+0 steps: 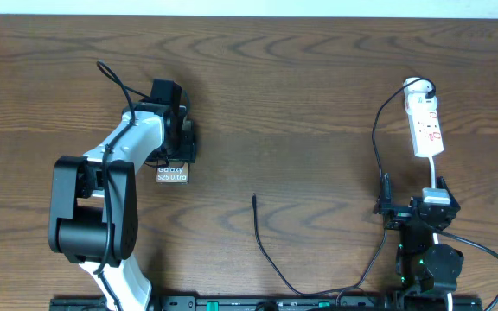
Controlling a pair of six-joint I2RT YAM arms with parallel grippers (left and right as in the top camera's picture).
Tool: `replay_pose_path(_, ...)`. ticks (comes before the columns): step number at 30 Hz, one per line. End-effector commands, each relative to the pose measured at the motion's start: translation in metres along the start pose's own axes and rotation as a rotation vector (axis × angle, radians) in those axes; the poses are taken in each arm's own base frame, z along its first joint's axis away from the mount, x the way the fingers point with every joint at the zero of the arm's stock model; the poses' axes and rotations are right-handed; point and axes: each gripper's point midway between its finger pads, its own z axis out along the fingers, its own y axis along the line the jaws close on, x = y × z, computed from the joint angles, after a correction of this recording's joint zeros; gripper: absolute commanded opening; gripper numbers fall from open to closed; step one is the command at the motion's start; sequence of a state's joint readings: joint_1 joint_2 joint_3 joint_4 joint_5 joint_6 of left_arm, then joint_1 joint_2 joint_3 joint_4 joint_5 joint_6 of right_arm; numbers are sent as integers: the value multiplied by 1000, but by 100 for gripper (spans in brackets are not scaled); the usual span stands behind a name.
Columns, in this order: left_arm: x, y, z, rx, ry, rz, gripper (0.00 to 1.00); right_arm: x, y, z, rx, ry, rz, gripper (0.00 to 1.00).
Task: Plug charger to phone and switch on socket
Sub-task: 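Close the left gripper on the phone box's top edge, then lift the phone box upright with the left gripper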
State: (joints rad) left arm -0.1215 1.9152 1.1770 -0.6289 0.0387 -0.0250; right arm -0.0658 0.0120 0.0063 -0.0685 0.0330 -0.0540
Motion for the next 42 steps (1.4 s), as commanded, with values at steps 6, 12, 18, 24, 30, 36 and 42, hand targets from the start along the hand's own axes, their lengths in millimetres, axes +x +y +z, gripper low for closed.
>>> replay_pose_path(6,2,4,-2,-22,10,6,8,0,2,0,-8,-2,15,99)
replay_pose_path(12,-21,2,-45,-10,-120,1,8,0,2,0,-8,-2,15,99)
replay_pose_path(18,-33,2,-94,4,-257,-17,7,0,2,0,-8,-2,15,99)
replay_pose_path(24,-37,-3,-128,57,-348,-78,7,0,2,0,-8,-2,15,99)
replay_pose_path(30,-35,-34,-152,290,-352,-274,8,0,2,0,-8,-2,15,99)
replay_pose_path(36,-39,-82,-179,646,-255,-501,7,0,2,0,-8,-2,15,99)
replay_pose_path(42,-41,-101,-199,862,-86,-781,8,0,2,0,-8,-2,15,99)
